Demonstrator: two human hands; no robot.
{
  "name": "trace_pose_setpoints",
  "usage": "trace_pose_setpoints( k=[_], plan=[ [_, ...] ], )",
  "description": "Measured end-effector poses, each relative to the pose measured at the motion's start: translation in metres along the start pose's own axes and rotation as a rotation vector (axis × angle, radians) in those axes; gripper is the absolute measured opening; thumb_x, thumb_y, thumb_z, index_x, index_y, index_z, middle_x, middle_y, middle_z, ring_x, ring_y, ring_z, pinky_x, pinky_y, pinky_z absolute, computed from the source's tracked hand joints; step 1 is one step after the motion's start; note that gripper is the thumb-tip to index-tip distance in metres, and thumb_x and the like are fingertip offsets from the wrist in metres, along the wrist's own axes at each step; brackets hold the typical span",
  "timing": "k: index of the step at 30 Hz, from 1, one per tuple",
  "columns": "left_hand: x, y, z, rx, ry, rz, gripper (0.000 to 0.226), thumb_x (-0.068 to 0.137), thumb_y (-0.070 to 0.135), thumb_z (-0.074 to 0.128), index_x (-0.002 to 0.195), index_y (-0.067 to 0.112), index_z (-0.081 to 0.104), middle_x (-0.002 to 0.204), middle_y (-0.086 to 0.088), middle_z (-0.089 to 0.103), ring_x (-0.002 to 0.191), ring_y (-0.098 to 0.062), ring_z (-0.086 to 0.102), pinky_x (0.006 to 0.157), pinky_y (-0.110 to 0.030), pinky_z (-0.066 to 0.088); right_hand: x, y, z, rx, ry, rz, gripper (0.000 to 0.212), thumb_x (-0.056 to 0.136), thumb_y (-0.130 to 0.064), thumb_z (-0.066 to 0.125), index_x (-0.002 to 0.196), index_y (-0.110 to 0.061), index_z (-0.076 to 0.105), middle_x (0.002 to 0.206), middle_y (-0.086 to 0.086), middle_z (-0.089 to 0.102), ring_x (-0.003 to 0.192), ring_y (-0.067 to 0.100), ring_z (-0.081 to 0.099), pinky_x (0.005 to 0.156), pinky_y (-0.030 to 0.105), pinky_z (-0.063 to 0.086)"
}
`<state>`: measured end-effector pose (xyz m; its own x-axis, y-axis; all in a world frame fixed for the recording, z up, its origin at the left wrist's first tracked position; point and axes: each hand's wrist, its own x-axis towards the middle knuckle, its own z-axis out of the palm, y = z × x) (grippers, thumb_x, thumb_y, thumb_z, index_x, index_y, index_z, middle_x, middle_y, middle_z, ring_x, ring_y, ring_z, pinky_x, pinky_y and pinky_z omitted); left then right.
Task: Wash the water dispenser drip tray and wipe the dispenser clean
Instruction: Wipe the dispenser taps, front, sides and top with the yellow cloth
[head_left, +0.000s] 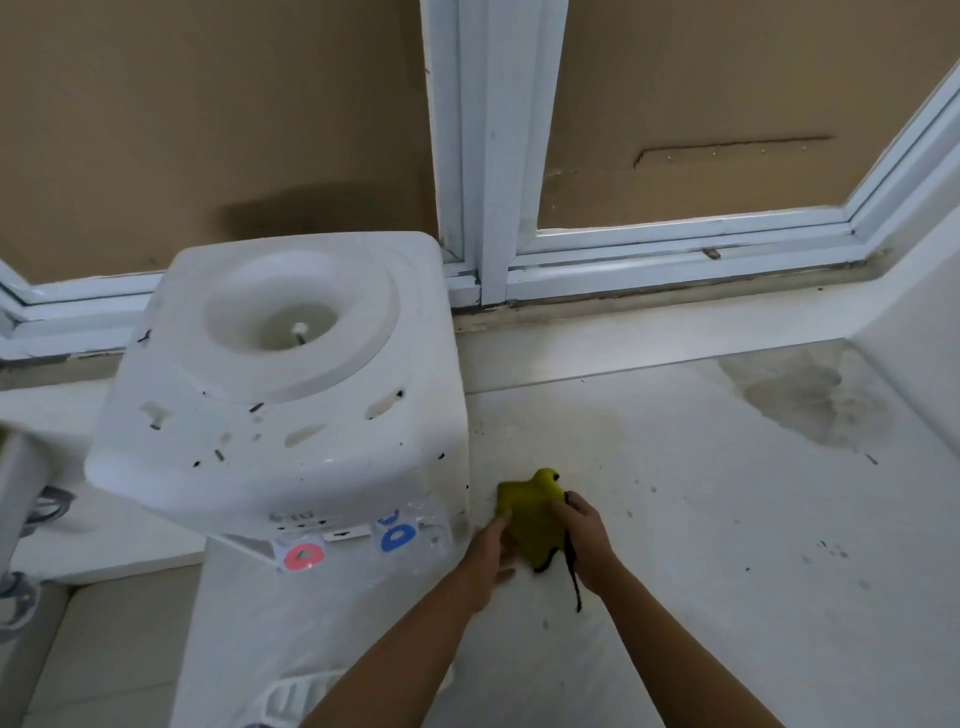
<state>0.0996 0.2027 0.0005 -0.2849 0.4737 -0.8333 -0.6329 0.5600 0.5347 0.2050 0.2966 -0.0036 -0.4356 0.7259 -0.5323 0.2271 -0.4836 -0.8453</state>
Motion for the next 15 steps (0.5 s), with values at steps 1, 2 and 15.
trace_pose_setpoints(
  k=[1,2,15],
  plan=[
    [-0.003,-0.003,-0.004,-0.041,-0.005,0.000,0.062,0.093,0.055,0.047,0.135,0.009,0.050,0.134,-0.013,0.056,0.110,-0.025,0.056,0.086,-0.034,0.047,-0.008,0.001,-0.001,0.131,-0.033,0.051,0.033,0.088,-0.029,0.068,0.092,0.003,0.065,0.084,0.029,0.061,0.087,0.035,0.062,0.074,0.040,0.052],
    [-0.006,-0.006,-0.007,-0.082,-0.009,0.010,0.066,0.091,0.058,0.049,0.137,0.012,0.047,0.137,-0.012,0.053,0.114,-0.026,0.055,0.091,-0.036,0.048,-0.017,0.002,0.000,0.209,-0.068,0.087,0.039,0.092,-0.030,0.066,0.104,0.007,0.066,0.096,0.028,0.068,0.095,0.040,0.066,0.079,0.043,0.056],
    [-0.069,-0.057,-0.097,-0.027,0.202,0.222,0.046,0.079,0.048,0.073,0.107,0.012,0.068,0.103,-0.011,0.071,0.093,-0.024,0.068,0.081,-0.037,0.058,-0.115,0.047,0.083,0.418,-0.293,0.430,0.048,0.092,-0.042,0.060,0.129,-0.010,0.058,0.120,0.022,0.067,0.112,0.037,0.064,0.091,0.051,0.053]
  ],
)
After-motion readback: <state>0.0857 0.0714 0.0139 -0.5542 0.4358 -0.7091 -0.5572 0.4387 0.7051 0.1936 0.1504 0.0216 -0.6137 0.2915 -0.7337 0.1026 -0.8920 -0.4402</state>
